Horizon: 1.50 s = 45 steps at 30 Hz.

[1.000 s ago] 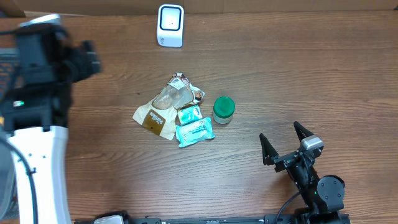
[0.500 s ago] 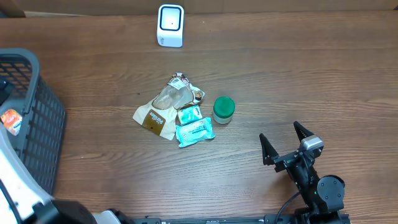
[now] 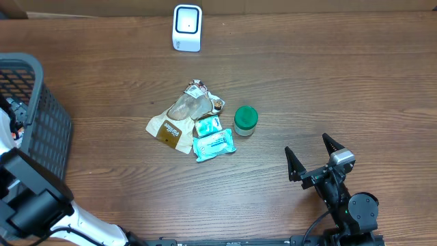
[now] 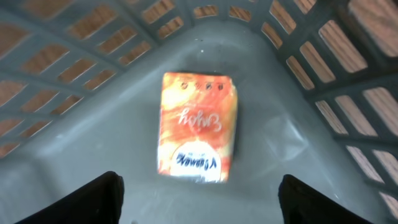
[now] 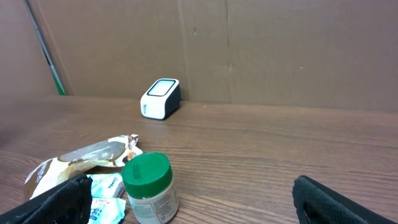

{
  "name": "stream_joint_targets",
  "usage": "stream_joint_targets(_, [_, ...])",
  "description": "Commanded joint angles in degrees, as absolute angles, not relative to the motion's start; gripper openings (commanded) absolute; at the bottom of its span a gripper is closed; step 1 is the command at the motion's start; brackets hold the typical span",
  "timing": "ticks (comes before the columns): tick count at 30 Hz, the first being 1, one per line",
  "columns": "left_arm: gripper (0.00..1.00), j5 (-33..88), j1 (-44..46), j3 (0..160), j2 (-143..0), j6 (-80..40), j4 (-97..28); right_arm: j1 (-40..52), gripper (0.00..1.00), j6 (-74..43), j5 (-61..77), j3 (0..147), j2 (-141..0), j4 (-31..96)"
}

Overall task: Scan the item barcode
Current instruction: 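Grasp the orange tissue pack in the basket with the left gripper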

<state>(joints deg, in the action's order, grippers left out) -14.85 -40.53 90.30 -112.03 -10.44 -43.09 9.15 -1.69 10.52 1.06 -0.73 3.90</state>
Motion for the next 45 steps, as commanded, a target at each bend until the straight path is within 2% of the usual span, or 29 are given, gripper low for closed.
stream_joint_targets(1, [0.79,-15.68,-40.49,90.00,-115.13,-7.42,-41.41,9.26,1.00,-1.72,10.76,0.47,-0.16,3.57])
stream_joint_targets(5, [0.79,-16.23,-40.53,90.00,-117.89,-6.35,-40.88,9.26,1.00,-1.72,10.76,0.47,-0.16,3.57])
stream_joint_targets(9, [0.69,-17.37,-40.53,90.00,-120.57,-6.35,-42.11,9.26,1.00,-1.72,10.76,0.47,-0.16,3.57])
stream_joint_targets(15, [0.65,-19.94,-40.60,89.97,-124.03,-6.39,-43.70,9.26,1.00,-1.72,10.76,0.47,-0.16,3.57])
stream_joint_targets(16, [0.61,-20.05,-40.60,90.00,-124.53,-6.33,-43.72,9.26,1.00,-1.72,10.79,0.47,-0.16,3.57])
stream_joint_targets(17, [0.56,-20.05,-40.60,90.00,-125.14,-6.33,-43.97,9.26,1.00,-1.72,10.76,0.47,-0.16,3.57])
stream_joint_targets(18, [0.44,-20.03,-40.60,90.00,-125.49,-6.35,-44.40,9.26,1.00,-1.72,10.76,0.47,-0.16,3.57])
stream_joint_targets(20, [0.11,-19.92,-40.58,90.00,-126.02,-6.35,-44.88,9.26,1.00,-1.72,10.76,0.47,-0.16,3.55])
stream_joint_targets(21, [0.04,-19.92,-40.58,89.97,-126.06,-6.35,-45.06,9.26,1.00,-1.72,10.76,0.47,-0.16,3.57])
stream_joint_targets(29, [0.04,-19.90,-40.58,90.15,-125.08,-6.44,-48.80,9.26,1.00,-1.72,10.79,0.47,-0.16,3.57])
stream_joint_targets(33, [0.04,-19.77,-40.47,90.15,-120.05,-8.43,-50.41,9.26,1.00,-1.72,10.76,0.47,-0.16,3.57])
stream_joint_targets(40, [0.04,-17.43,-40.47,90.15,-104.51,-9.47,-50.33,9.26,1.00,-1.72,10.76,0.47,-0.16,3.57])
stream_joint_targets(45, [0.04,-9.23,-40.47,90.15,-91.94,-9.98,-49.28,9.26,1.00,-1.72,10.76,0.47,-0.16,3.57])
